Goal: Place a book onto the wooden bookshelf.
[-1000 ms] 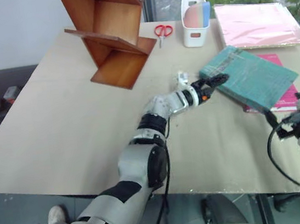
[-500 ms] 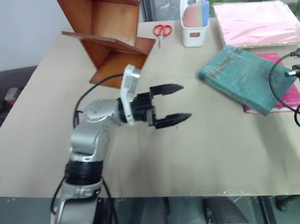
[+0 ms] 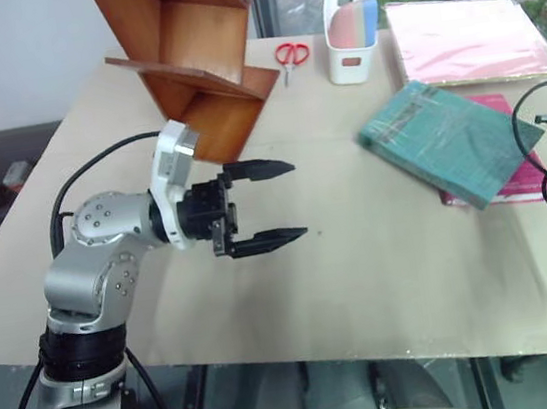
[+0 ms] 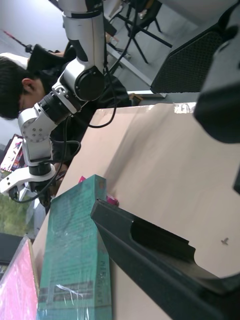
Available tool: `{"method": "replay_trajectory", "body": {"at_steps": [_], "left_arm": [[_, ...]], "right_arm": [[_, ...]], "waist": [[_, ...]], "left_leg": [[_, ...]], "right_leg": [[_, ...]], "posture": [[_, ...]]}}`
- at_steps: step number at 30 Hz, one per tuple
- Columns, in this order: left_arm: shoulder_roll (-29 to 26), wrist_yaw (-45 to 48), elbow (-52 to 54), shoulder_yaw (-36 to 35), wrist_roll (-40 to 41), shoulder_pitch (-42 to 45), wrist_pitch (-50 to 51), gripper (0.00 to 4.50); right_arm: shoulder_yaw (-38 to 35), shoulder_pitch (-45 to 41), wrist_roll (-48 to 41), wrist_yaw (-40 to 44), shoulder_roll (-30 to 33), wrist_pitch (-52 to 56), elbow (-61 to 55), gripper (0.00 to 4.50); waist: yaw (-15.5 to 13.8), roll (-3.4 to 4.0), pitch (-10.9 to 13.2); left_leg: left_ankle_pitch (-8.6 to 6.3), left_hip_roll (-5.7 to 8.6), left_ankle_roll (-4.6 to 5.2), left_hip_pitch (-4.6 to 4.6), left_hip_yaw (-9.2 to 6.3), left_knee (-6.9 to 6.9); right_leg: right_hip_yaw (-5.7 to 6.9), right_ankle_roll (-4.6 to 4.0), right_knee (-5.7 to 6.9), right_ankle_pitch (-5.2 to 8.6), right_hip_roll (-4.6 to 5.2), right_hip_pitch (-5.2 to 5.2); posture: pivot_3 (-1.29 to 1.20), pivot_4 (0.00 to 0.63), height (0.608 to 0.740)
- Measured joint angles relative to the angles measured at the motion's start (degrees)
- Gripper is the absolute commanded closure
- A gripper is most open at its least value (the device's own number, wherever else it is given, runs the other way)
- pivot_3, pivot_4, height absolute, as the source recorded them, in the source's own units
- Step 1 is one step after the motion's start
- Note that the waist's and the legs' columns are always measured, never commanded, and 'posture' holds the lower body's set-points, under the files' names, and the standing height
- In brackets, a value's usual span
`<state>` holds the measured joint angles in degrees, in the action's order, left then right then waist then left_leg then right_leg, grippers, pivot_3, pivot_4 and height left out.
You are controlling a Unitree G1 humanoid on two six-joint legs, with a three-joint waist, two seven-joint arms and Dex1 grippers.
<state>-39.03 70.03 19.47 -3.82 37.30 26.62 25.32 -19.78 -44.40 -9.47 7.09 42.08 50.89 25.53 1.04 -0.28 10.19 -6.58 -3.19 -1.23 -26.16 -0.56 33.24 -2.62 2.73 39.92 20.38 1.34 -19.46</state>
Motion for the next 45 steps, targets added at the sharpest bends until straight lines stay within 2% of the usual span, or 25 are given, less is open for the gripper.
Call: {"method": "replay_trajectory", "body": {"at_steps": [4, 11, 19, 28, 41, 45], "left_arm": [[0.53, -1.44, 0.36, 0.41, 0.07, 0.22, 0.09, 0.0], [1.32, -2.89, 0.18, 2.12, 0.19, 2.33, 0.46, 0.0], [1.84, -3.6, 0.05, 2.26, 0.62, 3.06, 1.38, 0.0], [1.28, -5.05, 0.24, 2.16, 1.2, 2.73, 2.67, 0.0], [0.89, -5.48, 0.29, 2.08, 2.18, 2.29, 2.89, 0.0], [0.86, -5.5, 0.3, 2.09, 2.2, 1.89, 2.89, 0.0]], "right_arm": [[-2.88, -3.35, -1.37, -0.95, -0.42, 1.36, 4.72, 4.47], [-12.19, -8.79, -5.74, -6.77, -1.77, 1.29, 18.08, 4.47], [-17.38, -14.8, -9.76, -10.5, -1.49, -1.79, 31.6, 4.47], [-19.48, -15.9, -13.09, -11.45, 0.58, -1.79, 37.33, 4.47], [-17.05, -15.89, -14.63, -6.27, 0.32, 3.45, 37.93, 4.47], [-17.66, -15.85, -15.01, -7.45, 0.29, -0.68, 38.94, 4.47]], "waist": [[-0.05, 0.0, 0.0], [-0.12, 0.0, 0.01], [0.11, 0.0, 0.02], [0.24, -0.01, 0.02], [1.44, -0.02, 0.03], [1.31, -0.02, 0.03]], "left_leg": [[0.0, 0.0, 0.0, 0.0, 0.03, 0.0], [0.0, 0.01, 0.0, -0.01, 0.07, -0.02], [0.0, 0.0, 0.0, -0.01, 0.13, -0.04], [-0.01, -0.01, 0.01, 0.0, 0.15, -0.04], [-0.01, -0.04, 0.02, 0.01, 0.17, -0.04], [-0.01, -0.03, 0.02, 0.0, 0.18, -0.04]], "right_leg": [[-0.02, 0.0, 0.01, 0.0, -0.01, -0.01], [-0.05, 0.0, -0.01, 0.0, 0.0, -0.03], [-0.11, 0.0, -0.02, 0.0, -0.01, -0.06], [-0.15, 0.0, -0.03, 0.0, -0.03, -0.06], [-0.18, 0.0, -0.03, 0.0, -0.07, -0.06], [-0.19, 0.0, -0.03, 0.0, -0.07, -0.07]], "posture": [[0.0, 0.15, 0.74], [0.0, 0.15, 0.74], [0.0, 0.15, 0.74], [0.0, 0.15, 0.74], [0.0, 0.15, 0.74], [0.0, 0.15, 0.74]]}}
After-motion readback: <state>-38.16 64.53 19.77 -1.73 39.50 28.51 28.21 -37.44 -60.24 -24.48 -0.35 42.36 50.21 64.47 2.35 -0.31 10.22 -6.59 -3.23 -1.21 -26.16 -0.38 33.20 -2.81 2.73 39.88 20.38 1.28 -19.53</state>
